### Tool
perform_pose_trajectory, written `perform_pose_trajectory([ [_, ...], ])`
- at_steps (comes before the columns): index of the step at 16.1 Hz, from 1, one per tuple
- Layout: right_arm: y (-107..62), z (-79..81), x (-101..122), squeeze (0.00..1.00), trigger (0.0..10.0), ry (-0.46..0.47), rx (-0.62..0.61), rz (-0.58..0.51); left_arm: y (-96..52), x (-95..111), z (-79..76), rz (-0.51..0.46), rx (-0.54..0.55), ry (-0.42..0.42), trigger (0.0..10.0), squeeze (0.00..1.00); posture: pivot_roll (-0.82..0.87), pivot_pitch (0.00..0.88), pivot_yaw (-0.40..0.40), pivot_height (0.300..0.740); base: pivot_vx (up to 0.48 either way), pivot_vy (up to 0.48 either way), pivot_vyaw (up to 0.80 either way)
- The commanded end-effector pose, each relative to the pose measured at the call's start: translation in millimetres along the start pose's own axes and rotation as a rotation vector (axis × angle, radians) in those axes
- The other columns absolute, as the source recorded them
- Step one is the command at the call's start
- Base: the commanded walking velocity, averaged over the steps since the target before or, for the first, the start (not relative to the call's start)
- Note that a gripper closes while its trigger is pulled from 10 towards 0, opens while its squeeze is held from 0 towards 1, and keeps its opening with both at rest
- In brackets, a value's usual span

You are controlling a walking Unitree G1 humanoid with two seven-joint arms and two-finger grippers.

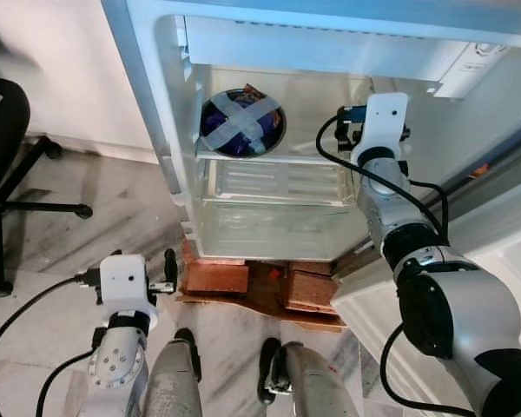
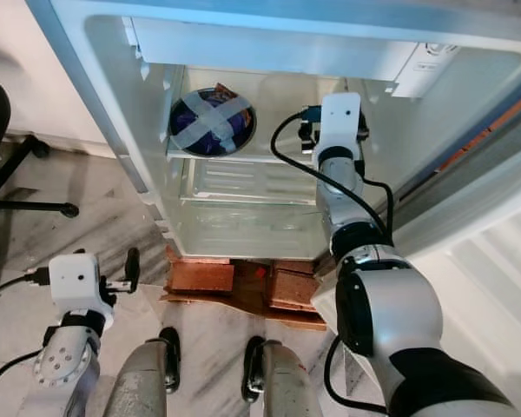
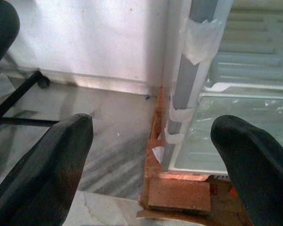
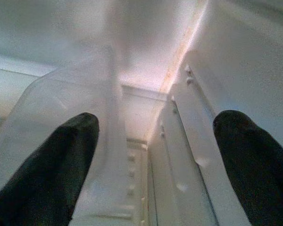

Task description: Restocking fridge

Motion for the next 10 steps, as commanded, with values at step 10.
perform_pose_trajectory([
  [10, -23.8, -0.5, -37, 1.0, 10.0, 0.044, 0.035, 0.007, 5.7, -11, 4.8, 0.017, 0.007, 0.009, 10.0, 0.0, 0.25, 0.186, -0.085, 0.74, 0.0, 0.0, 0.0],
])
Point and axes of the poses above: a point about 5 cm out from each wrist's last joint towards the gripper, its own y axis pointing out of the wrist towards the gripper, its own x axis along the axis of the wrist's last joint, z = x × y, the point moved 2 cm from there along y, pointing out of the wrist towards the gripper, and after that the axes turned 13 degrees about -y, right-handed, at the moved point
